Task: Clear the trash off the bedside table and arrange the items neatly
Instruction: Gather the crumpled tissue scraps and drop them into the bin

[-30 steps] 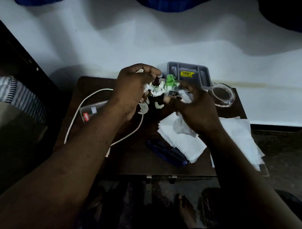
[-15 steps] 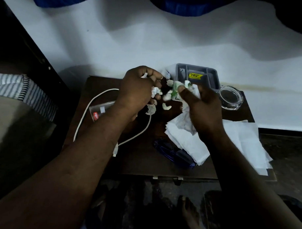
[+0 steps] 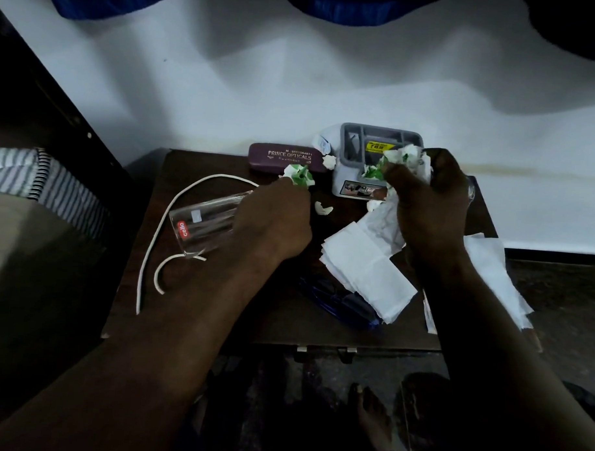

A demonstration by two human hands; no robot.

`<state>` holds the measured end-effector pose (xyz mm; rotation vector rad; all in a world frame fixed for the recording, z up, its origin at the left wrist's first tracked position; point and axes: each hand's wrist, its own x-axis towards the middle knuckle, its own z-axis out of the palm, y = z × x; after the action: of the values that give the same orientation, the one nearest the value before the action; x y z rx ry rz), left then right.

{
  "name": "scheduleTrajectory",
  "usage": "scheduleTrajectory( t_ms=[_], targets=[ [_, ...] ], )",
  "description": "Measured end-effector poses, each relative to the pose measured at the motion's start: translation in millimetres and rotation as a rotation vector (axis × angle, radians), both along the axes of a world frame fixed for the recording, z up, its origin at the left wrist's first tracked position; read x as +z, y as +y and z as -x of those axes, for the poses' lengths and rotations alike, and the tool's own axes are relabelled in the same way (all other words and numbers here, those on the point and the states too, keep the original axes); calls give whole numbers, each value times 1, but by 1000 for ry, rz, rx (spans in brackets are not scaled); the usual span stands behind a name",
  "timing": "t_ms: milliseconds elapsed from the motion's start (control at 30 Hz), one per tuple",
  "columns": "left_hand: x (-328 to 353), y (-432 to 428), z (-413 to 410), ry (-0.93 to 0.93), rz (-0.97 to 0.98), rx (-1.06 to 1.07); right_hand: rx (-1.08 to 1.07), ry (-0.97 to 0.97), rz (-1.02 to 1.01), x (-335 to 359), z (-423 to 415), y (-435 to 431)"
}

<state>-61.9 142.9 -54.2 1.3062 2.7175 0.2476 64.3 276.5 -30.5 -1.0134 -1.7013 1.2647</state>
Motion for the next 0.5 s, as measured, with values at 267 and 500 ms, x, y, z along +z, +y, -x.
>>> scheduleTrajectory(
  t_ms=[267,500],
  targets=[
    [-8,6,-21,179,5,17,13,-10,-31,2,-4,2],
    [-18,9,-26,170,70,89,55,4,-45,2,-7,0]
  ],
)
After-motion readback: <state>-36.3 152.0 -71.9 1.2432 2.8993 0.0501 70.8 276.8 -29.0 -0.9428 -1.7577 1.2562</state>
